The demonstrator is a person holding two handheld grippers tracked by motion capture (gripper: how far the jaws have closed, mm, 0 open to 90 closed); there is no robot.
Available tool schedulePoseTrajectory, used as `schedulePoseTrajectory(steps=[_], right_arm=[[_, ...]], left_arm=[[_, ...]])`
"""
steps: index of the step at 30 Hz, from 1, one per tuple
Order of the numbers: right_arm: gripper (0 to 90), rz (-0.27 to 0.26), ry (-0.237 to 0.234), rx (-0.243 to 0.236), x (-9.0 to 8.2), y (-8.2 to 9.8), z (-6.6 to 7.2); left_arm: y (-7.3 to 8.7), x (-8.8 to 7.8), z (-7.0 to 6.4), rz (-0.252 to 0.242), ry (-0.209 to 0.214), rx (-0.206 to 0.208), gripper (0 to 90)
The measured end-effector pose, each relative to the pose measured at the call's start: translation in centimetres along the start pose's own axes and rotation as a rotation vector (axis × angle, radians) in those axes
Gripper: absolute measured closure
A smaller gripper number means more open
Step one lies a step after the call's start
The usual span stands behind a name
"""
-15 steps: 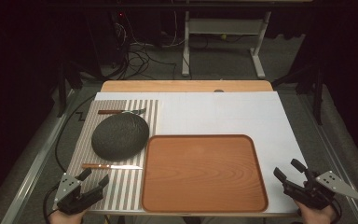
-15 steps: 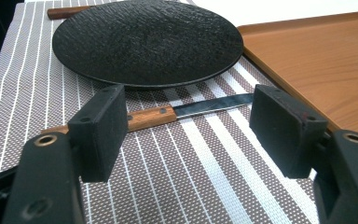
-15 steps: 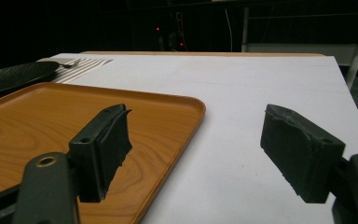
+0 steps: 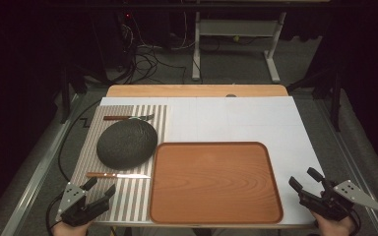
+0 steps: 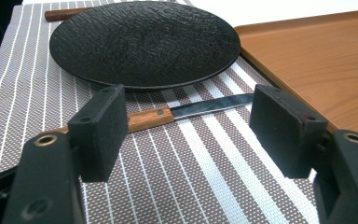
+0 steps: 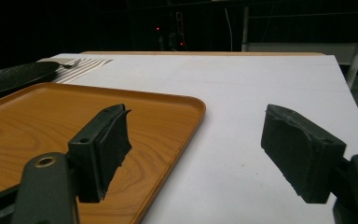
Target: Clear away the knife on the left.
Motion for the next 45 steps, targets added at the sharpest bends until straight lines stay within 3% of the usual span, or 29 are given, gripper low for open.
schedulePoseTrajectory(steps=[28, 38, 45], right_arm=[[23.4, 0.003, -0.009, 0.017, 0.0, 0.0, 0.0], [23.6, 0.007, -0.014, 0.017, 0.0, 0.0, 0.0], [23.6, 0.008, -0.02, 0.015, 0.0, 0.0, 0.0]], left_arm=[[-0.3, -0.1, -0.2, -0.014, -0.003, 0.016, 25.9], [-0.3, -0.1, 0.2, -0.013, 0.007, -0.018, 25.9], [-1.2, -0.4, 0.8, -0.039, 0.004, -0.033, 25.9]])
Point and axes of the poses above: each handheld gripper's, and its own axes: x roughly forward along the jaws, y roughly out of its underside, z roughly to its left, the point moved 2 cm from there along x, roughly forward along the jaws, and after that the axes turned 4 degrees about -x, right-handed, at the moved point
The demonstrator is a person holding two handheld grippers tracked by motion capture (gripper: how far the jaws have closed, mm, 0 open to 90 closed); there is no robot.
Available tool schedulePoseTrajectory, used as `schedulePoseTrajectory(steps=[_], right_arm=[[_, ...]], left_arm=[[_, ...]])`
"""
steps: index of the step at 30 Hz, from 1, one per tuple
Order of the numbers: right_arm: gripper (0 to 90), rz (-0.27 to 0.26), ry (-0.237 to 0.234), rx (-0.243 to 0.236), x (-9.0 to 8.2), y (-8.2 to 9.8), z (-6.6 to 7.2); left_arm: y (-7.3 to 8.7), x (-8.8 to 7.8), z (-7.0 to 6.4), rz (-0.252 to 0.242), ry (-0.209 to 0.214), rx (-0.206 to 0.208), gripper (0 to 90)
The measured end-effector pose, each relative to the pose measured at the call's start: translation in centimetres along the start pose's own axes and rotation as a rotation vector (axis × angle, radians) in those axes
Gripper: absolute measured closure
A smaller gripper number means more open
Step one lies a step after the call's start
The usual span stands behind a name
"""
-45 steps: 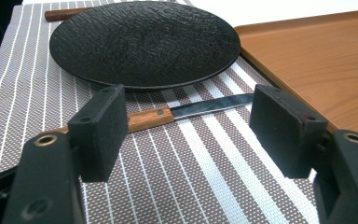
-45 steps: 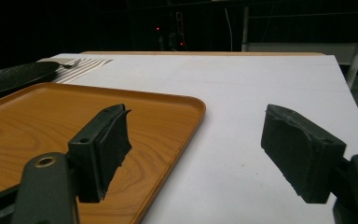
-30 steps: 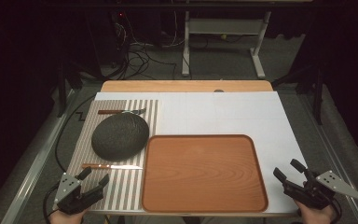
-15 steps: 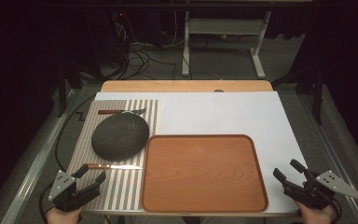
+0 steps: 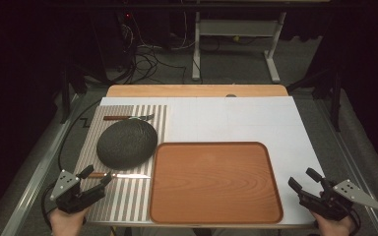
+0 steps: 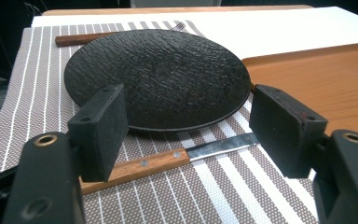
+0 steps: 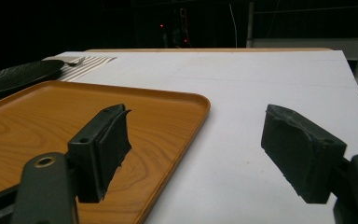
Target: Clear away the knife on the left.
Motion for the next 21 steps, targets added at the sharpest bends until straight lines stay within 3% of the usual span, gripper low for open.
schedulePoseTrajectory(steps=[11, 21], right_arm=[[23.6, 0.003, 0.0, 0.001, 0.0, 0.0, 0.0], [23.5, 0.009, -0.001, -0.004, 0.1, 0.0, 0.0]], left_arm=[[-1.4, 0.8, 0.4, -0.005, 0.017, 0.017, 25.8], [-2.2, 1.8, 0.6, 0.049, 0.036, 0.015, 26.1]])
Point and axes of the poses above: each handheld gripper's, and its own axes: x roughly forward along the jaws, y roughly out of its underside, z roughly to its left, the point moved 2 cm from there along x, roughly forward along the jaws, and after that the axes turned 4 degrees about -x, right-handed, at the moved point
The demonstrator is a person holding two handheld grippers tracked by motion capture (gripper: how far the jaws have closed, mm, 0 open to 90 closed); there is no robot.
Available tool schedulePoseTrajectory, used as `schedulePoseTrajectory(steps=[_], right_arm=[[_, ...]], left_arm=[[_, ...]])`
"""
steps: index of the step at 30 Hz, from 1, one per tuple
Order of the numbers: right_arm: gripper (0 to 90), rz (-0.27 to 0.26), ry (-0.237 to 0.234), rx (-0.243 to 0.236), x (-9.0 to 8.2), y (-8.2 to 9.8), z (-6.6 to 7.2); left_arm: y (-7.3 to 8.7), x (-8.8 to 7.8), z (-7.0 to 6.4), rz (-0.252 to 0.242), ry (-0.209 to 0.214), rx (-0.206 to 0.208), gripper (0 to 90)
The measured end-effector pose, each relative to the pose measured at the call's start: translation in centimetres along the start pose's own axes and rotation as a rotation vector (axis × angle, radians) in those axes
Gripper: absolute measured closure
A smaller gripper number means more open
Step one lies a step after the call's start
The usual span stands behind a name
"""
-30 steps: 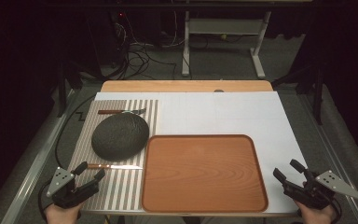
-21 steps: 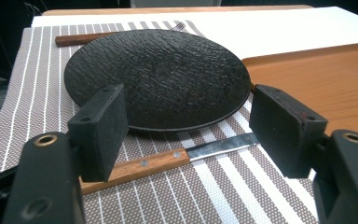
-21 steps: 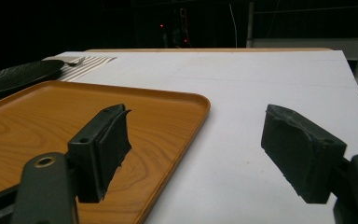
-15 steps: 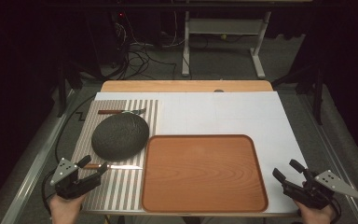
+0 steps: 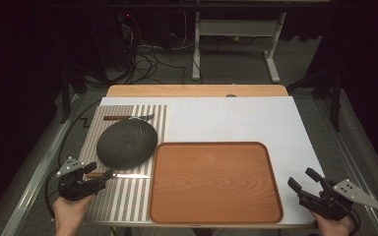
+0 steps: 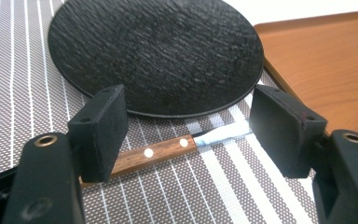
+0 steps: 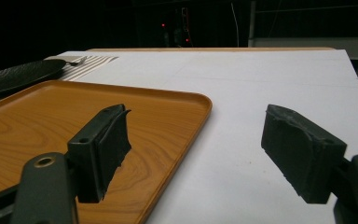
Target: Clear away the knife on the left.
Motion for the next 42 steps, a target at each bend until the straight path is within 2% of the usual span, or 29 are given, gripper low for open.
schedulePoseTrajectory(steps=[2, 6, 9, 11, 16, 20, 29, 31, 37, 42], right_arm=[[23.5, 0.0, 0.0, 0.0, 0.0, 0.0, 0.0], [23.5, -0.001, -0.002, -0.001, 0.0, 0.0, 0.0], [23.5, -0.003, -0.004, 0.0, 0.0, 0.0, 0.0], [23.5, -0.004, -0.004, 0.001, 0.0, 0.0, 0.0], [23.6, -0.003, -0.006, 0.001, 0.0, 0.0, 0.0], [23.7, 0.001, -0.007, -0.003, 0.0, 0.0, 0.1], [23.7, 0.006, -0.005, -0.006, 0.1, 0.0, 0.1], [23.7, 0.006, -0.005, -0.006, 0.1, 0.0, 0.1], [23.8, 0.007, -0.005, -0.008, 0.1, 0.0, 0.1], [23.9, 0.008, -0.006, -0.009, 0.1, 0.0, 0.1]], left_arm=[[-0.2, 0.1, 0.1, 0.014, 0.002, -0.017, 26.1], [-0.6, 0.4, 0.4, 0.034, -0.015, -0.018, 26.1], [-1.1, 0.7, 0.6, 0.111, -0.019, -0.045, 26.1], [-1.4, 0.8, 0.8, 0.14, -0.016, -0.056, 26.1], [-2.0, 1.0, 1.2, 0.207, 0.021, -0.048, 26.1], [-2.4, 1.1, 1.4, 0.242, 0.024, -0.043, 26.1], [-3.6, 1.4, 1.9, 0.326, -0.006, 0.008, 26.0], [-3.8, 1.5, 2.0, 0.349, 0.002, 0.023, 26.0], [-4.1, 2.1, 2.2, 0.438, -0.014, 0.085, 26.0], [-4.2, 2.4, 2.4, 0.486, -0.03, 0.117, 26.0]])
Point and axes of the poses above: each handheld gripper's, and its own axes: x roughly forward along the jaws, y roughly out of its underside, z roughly to its left, the point moved 2 cm from there along x, roughly forward along the jaws, and after that the axes turned 4 degrees about -x, right-handed, at the moved point
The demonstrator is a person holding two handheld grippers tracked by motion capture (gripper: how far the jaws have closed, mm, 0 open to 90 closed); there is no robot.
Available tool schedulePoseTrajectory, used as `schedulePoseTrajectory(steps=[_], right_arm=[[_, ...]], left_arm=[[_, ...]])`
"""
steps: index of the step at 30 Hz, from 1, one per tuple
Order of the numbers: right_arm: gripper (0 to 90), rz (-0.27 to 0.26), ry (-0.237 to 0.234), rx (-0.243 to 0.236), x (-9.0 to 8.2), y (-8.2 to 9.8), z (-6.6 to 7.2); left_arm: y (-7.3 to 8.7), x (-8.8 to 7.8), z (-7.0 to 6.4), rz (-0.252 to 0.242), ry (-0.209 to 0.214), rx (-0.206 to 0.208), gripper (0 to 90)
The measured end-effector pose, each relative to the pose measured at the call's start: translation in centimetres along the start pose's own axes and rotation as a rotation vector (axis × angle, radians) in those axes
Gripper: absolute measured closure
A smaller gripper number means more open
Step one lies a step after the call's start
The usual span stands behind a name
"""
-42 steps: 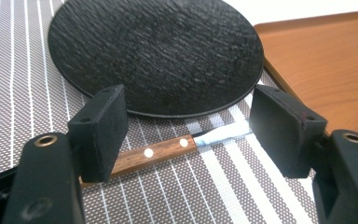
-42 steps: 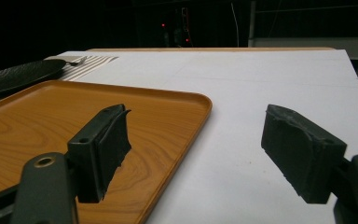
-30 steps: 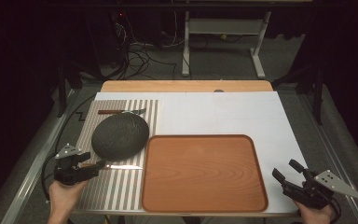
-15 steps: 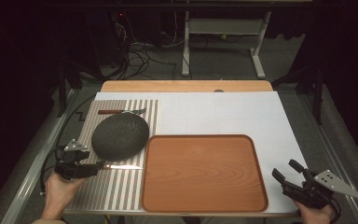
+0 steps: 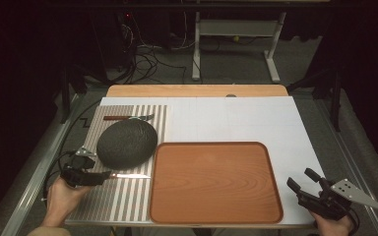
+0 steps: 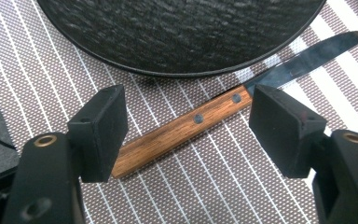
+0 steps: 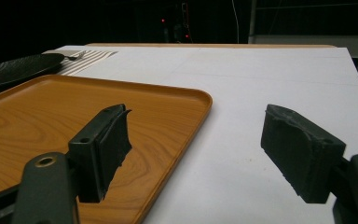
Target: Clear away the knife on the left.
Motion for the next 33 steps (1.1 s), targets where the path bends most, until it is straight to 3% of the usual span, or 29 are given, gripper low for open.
schedulePoseTrajectory(steps=[14, 33], right_arm=[[23.9, 0.006, 0.002, -0.002, 0.1, 0.0, 0.0], [23.9, 0.008, 0.003, -0.003, 0.1, 0.0, 0.0]], left_arm=[[-0.2, 1.4, 0.7, 0.107, -0.02, 0.028, 26.9], [-0.2, 3.2, 0.4, 0.206, 0.0, 0.059, 29.5]])
Point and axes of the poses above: each handheld gripper's, and its own axes: x roughly forward along the jaws, y roughly out of its underside, z roughly to its left, the point moved 2 cm from there along x, roughly forward along the jaws, and after that the axes turned 4 degrees about -x, right-handed, at the moved point
